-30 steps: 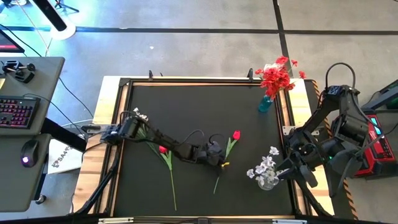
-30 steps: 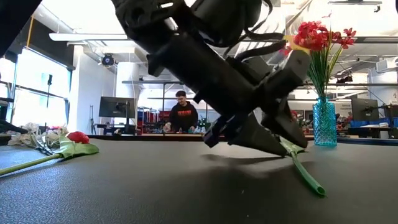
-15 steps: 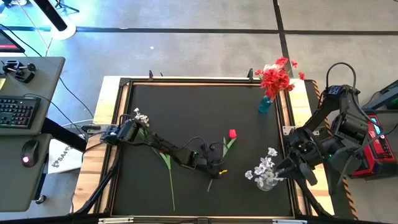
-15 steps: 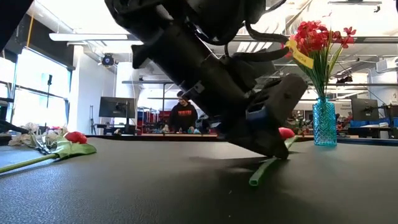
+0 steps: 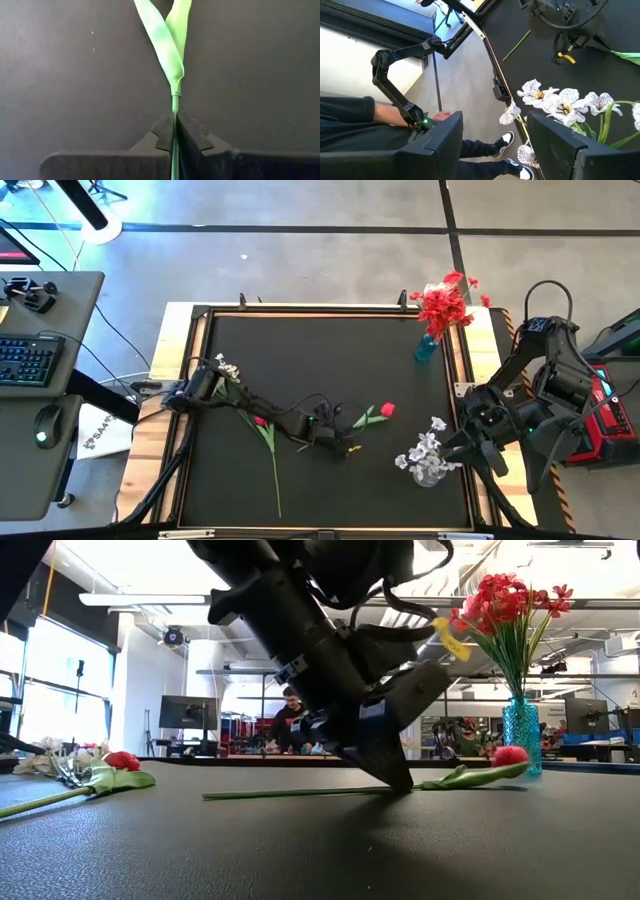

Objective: Sort flowers into vase by color
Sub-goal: Put the right red flower into the transparent vase

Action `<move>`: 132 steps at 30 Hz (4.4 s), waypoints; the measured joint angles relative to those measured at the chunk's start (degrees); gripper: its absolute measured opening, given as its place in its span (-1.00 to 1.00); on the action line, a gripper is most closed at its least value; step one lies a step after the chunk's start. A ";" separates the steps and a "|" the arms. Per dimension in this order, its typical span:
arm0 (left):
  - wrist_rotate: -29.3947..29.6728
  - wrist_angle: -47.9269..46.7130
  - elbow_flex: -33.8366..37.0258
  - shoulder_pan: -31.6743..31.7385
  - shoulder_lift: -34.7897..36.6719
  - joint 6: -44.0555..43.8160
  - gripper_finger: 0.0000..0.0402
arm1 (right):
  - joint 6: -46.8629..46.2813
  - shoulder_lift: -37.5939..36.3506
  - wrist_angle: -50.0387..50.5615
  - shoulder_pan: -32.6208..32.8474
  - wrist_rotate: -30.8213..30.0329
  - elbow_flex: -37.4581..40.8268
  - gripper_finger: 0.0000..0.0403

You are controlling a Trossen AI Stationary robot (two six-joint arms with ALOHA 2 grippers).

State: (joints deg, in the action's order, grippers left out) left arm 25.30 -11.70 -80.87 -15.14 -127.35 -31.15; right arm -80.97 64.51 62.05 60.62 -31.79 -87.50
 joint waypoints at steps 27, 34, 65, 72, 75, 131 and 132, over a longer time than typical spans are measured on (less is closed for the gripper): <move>-3.63 19.68 0.53 7.85 25.69 1.08 -1.00 | 0.39 0.00 -0.53 -0.02 -29.11 0.00 0.04; -12.84 39.27 0.49 7.55 27.32 16.23 -1.00 | 6.71 0.73 -1.10 -2.52 -34.40 0.00 0.04; -18.99 44.78 0.49 3.77 26.71 16.46 -1.00 | 41.42 7.50 -26.03 -21.35 -25.43 0.00 -0.91; -18.95 39.03 0.44 3.77 26.71 15.21 -0.80 | 38.88 7.12 -14.68 -21.31 -24.79 -2.05 -0.98; -18.95 34.51 0.44 3.77 26.71 12.84 -0.66 | 32.89 7.09 -4.49 -21.31 -23.91 -4.54 -0.98; -9.05 26.55 0.44 0.71 26.73 4.25 -0.47 | 20.85 5.64 19.18 0.57 -1.98 1.65 -1.00; -9.05 26.55 0.44 0.71 26.73 4.25 -0.47 | 20.70 5.64 18.58 1.01 -1.50 2.17 -1.00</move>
State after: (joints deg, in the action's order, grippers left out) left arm 16.25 14.85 -80.42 -14.44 -100.62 -26.89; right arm -60.27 70.15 80.62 61.63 -33.29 -85.33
